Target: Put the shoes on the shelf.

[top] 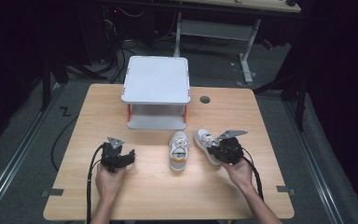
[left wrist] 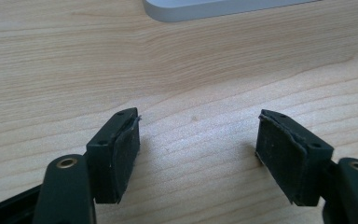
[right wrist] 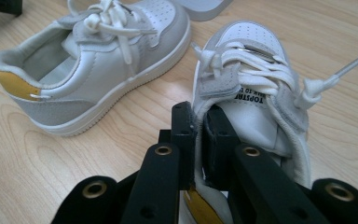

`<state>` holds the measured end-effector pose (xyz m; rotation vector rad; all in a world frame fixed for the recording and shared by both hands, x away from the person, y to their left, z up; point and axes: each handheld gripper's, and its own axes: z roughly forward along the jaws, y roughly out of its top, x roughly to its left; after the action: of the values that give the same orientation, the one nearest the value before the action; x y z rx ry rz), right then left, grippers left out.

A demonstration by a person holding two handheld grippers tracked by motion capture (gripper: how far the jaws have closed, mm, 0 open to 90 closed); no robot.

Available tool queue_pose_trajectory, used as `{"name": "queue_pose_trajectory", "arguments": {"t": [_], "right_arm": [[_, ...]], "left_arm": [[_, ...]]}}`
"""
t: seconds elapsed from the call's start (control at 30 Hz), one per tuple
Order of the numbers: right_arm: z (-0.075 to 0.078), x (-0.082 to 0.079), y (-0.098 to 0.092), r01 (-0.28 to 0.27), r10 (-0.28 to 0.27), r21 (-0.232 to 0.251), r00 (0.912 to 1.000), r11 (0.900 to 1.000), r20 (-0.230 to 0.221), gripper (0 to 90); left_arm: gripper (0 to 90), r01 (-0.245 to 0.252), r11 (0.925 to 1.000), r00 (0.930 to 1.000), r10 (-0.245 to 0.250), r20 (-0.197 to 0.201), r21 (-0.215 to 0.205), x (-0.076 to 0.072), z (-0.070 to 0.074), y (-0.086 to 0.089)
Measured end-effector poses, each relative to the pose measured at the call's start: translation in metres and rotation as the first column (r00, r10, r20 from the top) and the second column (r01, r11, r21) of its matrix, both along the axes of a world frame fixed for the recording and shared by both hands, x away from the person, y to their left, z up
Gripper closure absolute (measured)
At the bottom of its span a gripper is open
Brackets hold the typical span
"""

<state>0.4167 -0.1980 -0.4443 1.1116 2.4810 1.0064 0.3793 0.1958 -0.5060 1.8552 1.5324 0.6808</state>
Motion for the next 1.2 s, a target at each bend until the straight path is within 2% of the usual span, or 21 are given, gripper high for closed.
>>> {"name": "queue_pose_trajectory", "arguments": {"t": [0.1, 0.13, 0.23, 0.27, 0.4, 0.57, 0.6, 0.87, 0.97, 1.0, 1.07, 1.13, 1.2], "right_arm": [[-0.001, 0.0, 0.006, 0.001, -0.001, -0.018, 1.0, 1.0, 0.005, 84.4], [-0.002, -0.001, 0.013, 0.006, -0.006, -0.047, 0.9999, 0.999, 0.01, 84.4], [-0.002, 0.0, 0.019, 0.008, -0.008, -0.054, 1.0, 0.998, 0.003, 84.2], [-0.003, 0.002, 0.025, 0.007, -0.008, -0.058, 0.9999, 0.998, -0.012, 84.3], [-0.003, 0.001, 0.033, 0.007, -0.007, -0.07, 0.9999, 0.998, -0.009, 83.2], [-0.002, -0.001, 0.039, -0.015, 0.014, -0.031, 0.9989, 0.999, -0.045, 75.5], [-0.003, -0.001, 0.043, -0.036, 0.035, -0.019, 0.9973, 0.999, -0.065, 72.1], [-0.006, 0.0, 0.051, -0.067, 0.069, 0.026, 0.9929, 0.997, -0.097, 61.5], [-0.007, -0.001, 0.051, -0.064, 0.066, 0.029, 0.994, 0.998, -0.088, 57.4], [-0.007, -0.002, 0.048, -0.058, 0.062, 0.041, 0.9949, 0.997, -0.08, 53.8], [-0.006, -0.004, 0.042, -0.052, 0.056, 0.059, 0.9962, 0.997, -0.066, 52.1], [-0.004, -0.006, 0.039, -0.056, 0.06, 0.072, 0.9962, 0.996, -0.063, 52.7], [0.002, -0.014, 0.029, -0.056, 0.06, 0.094, 0.9974, 0.994, -0.04, 53.0]], "left_arm": [[30.4, 0.0, 1.0, 1.0, 0.0, 0.0, 0.0, 0.0, 0.0, 0.0], [30.4, 0.0, 1.0, 1.0, 0.0, 0.0, 0.0, 0.0, 0.0, 0.0], [30.4, 0.0, 1.0, 1.0, 0.0, 0.0, 0.0, 0.0, 0.0, 0.0], [30.3, 0.0, 1.0, 1.0, 0.0, 0.0, -0.001, 0.0, 0.0, 0.0], [30.3, 0.001, 1.0, 1.0, -0.001, 0.0, -0.001, 0.0, 0.0, 0.0], [30.2, 0.0, 1.0, 1.0, 0.0, 0.0, -0.002, 0.0, 0.0, 0.0], [30.3, 0.0, 1.0, 1.0, 0.0, 0.0, -0.003, 0.0, 0.0, 0.0], [30.2, 0.001, 1.0, 1.0, -0.001, 0.0, 0.001, 0.0, 0.0, 0.0], [30.4, 0.0, 1.0, 1.0, 0.0, 0.0, 0.001, 0.0, 0.0, 0.0], [30.5, 0.0, 1.0, 1.0, 0.0, 0.0, 0.001, 0.0, 0.0, 0.0], [30.7, -0.002, 1.0, 1.0, 0.002, 0.0, 0.002, 0.0, 0.0, 0.0], [30.7, -0.002, 1.0, 1.0, 0.002, 0.001, 0.002, 0.0, 0.0, 0.0], [30.7, -0.006, 1.0, 1.0, 0.006, 0.001, 0.0, 0.0, 0.0, 0.0]]}}
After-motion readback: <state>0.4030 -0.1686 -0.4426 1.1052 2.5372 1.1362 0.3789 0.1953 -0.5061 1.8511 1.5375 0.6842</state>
